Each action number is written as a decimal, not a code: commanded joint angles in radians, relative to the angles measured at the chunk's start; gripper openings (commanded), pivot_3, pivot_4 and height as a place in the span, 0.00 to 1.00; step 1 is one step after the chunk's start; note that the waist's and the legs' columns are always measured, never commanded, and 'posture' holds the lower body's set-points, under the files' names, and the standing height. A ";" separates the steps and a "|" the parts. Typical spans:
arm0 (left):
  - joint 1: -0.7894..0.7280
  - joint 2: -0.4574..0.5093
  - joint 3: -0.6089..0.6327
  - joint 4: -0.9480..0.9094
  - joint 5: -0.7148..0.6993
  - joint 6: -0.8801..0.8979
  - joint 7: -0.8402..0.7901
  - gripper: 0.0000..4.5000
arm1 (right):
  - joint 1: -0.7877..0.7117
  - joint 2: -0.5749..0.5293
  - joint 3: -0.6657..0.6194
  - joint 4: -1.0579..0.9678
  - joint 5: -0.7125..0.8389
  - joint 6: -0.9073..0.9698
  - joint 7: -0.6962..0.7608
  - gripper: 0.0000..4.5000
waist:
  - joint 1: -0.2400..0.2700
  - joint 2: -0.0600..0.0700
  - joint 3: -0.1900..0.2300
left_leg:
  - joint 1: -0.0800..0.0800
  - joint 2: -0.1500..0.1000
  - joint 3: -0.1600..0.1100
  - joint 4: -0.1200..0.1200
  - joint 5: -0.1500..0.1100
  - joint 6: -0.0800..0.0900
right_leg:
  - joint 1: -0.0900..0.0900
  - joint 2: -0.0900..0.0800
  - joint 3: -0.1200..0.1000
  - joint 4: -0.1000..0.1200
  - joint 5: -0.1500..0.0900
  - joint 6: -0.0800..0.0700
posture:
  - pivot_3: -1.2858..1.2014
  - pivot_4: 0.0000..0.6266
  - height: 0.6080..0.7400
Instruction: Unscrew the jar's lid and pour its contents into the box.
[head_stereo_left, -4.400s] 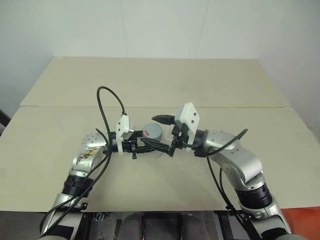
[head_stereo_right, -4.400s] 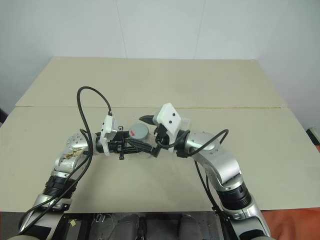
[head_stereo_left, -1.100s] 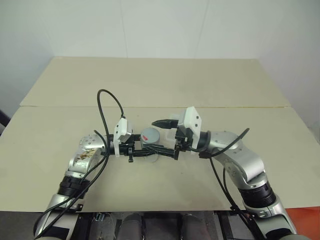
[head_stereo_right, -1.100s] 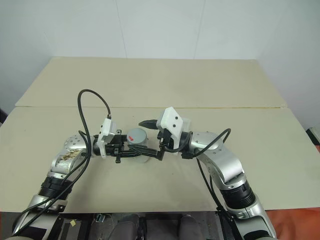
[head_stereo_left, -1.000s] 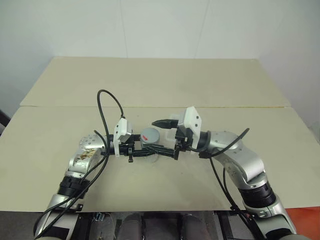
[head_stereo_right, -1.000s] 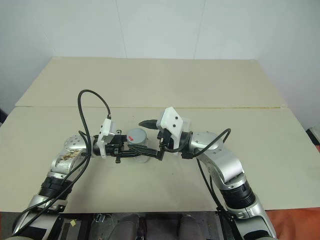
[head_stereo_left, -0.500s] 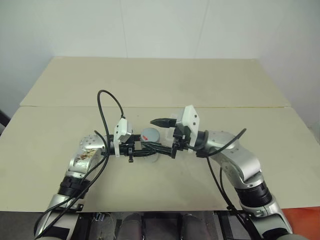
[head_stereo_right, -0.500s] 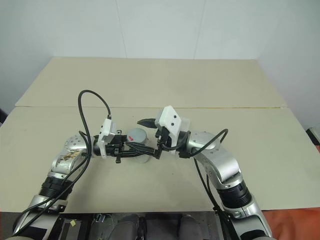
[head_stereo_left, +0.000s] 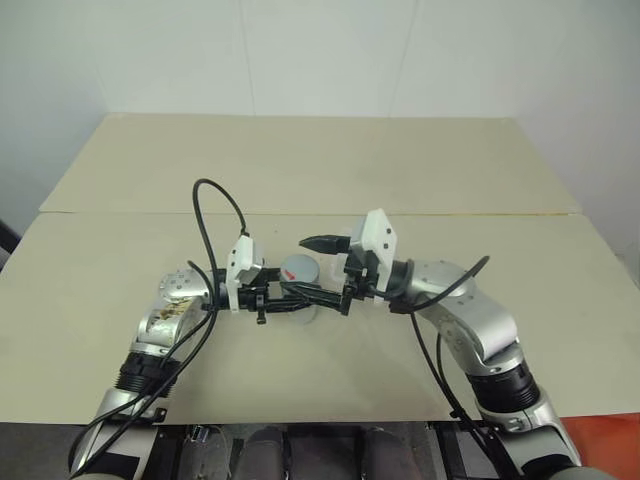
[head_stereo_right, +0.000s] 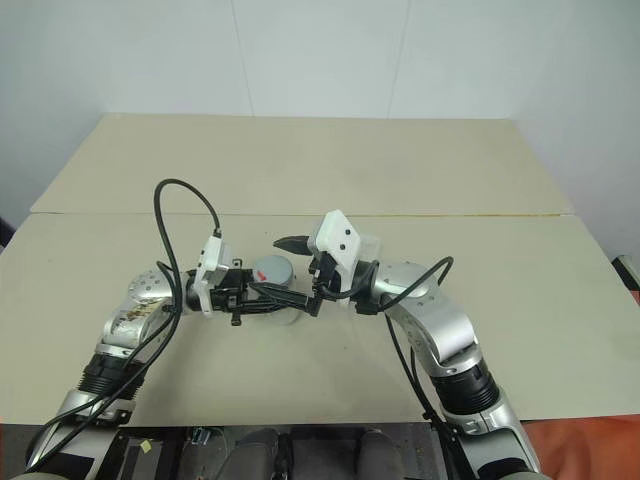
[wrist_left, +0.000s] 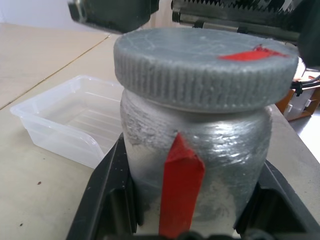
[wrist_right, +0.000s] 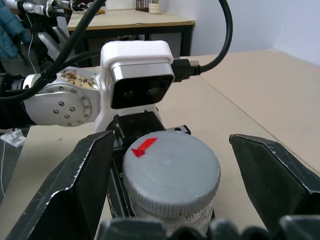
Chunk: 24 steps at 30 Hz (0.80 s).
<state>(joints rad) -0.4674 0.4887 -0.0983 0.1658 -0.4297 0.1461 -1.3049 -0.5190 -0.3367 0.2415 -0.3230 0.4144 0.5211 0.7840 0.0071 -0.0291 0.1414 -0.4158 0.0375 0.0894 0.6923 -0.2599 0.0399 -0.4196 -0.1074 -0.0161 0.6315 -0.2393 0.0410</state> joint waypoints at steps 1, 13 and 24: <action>-0.003 -0.001 0.020 -0.038 -0.013 -0.018 0.000 0.43 | -0.019 0.006 -0.006 -0.014 0.000 -0.014 0.000 0.95 | 0.000 0.000 0.000 | 0.000 0.000 0.000 0.000 0.000 0.000 | 0.000 0.000 0.000 0.000 0.000 0.000 | 0.52 0.24 1.00; 0.000 0.003 0.019 -0.057 -0.015 -0.003 0.006 0.43 | -0.018 0.013 -0.006 -0.012 0.004 -0.010 -0.002 0.74 | 0.000 0.000 0.000 | 0.000 0.000 0.000 0.000 0.000 0.000 | 0.000 0.000 0.000 0.000 0.000 0.000 | 0.52 0.24 1.00; 0.000 0.008 0.015 -0.063 -0.014 0.011 0.009 0.43 | -0.026 0.016 -0.009 -0.018 0.004 -0.007 -0.008 0.61 | -0.001 0.000 0.000 | 0.000 0.000 0.000 0.000 0.000 0.000 | 0.000 0.000 0.000 0.000 0.000 0.000 | 0.52 0.24 1.00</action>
<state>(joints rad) -0.4666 0.4903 -0.0956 0.1446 -0.4314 0.1547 -1.2917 -0.5209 -0.3263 0.2452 -0.3129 0.4146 0.5222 0.7836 0.0062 -0.0290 0.1414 -0.4158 0.0376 0.0895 0.6923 -0.2599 0.0399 -0.4196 -0.1074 -0.0161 0.6316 -0.2393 0.0410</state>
